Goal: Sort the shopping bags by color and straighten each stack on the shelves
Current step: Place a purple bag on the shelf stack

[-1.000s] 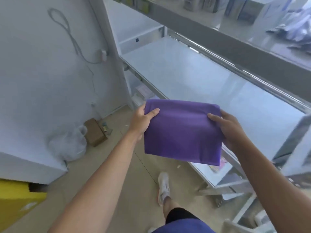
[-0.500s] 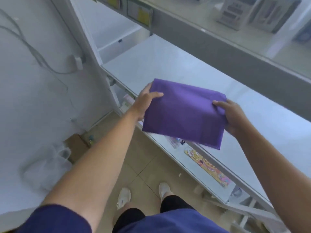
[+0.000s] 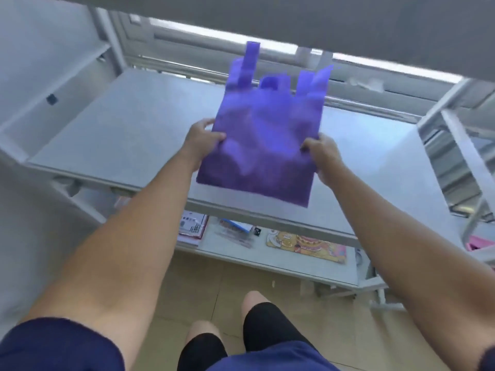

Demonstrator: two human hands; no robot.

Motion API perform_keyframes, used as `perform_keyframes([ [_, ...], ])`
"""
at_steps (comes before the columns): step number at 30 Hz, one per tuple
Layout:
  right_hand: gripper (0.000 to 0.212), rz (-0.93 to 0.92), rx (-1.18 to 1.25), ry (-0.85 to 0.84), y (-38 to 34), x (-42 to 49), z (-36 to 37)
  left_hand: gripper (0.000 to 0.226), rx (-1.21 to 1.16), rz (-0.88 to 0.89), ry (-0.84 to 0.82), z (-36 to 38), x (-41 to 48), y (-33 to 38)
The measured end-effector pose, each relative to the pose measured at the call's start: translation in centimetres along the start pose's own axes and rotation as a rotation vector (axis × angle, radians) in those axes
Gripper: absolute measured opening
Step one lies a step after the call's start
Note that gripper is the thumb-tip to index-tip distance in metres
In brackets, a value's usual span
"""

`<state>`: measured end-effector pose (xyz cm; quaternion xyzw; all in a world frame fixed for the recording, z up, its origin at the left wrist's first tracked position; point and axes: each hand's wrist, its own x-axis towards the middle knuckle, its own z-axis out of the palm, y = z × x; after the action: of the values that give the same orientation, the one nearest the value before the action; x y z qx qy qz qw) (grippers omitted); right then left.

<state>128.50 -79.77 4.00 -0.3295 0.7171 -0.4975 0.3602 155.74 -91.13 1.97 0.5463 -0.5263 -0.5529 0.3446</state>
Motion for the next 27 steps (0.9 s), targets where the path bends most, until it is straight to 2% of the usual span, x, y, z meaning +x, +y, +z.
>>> perform_keyframes([
  [4, 0.023, 0.071, -0.189, -0.064, 4.4, 1.4, 0.4, 0.053, 0.23, 0.022, 0.034, 2.2, 0.5, -3.8],
  [6, 0.024, 0.071, -0.177, -0.074, 5.2, 2.1, 0.4, 0.053, 0.262, 0.056, 0.07, 2.5, 1.3, -4.8],
  [9, 0.028, 0.068, -0.126, -0.055, 5.9, 3.7, 0.2, 0.056, 0.337, 0.135, 0.036, 2.7, 2.5, -4.7],
  [15, 0.034, 0.096, -0.141, -0.033, 5.6, 4.6, -0.3, 0.042, 0.44, 0.176, 0.036, 3.3, 2.3, -4.4],
  [22, 0.078, 0.183, -0.276, -0.104, 4.2, 1.9, -2.2, 0.064, 0.562, 0.142, 0.089, 1.9, -0.6, -3.4],
  [25, 0.081, 0.084, -0.526, -0.113, 2.4, -1.7, -3.1, 0.065, 0.688, 0.194, 0.046, 1.5, -2.9, -2.4],
  [27, 0.082, -0.032, -0.664, -0.072, 1.2, -4.6, -3.9, 0.066, 0.769, 0.307, 0.003, 2.0, -4.7, -1.4],
])
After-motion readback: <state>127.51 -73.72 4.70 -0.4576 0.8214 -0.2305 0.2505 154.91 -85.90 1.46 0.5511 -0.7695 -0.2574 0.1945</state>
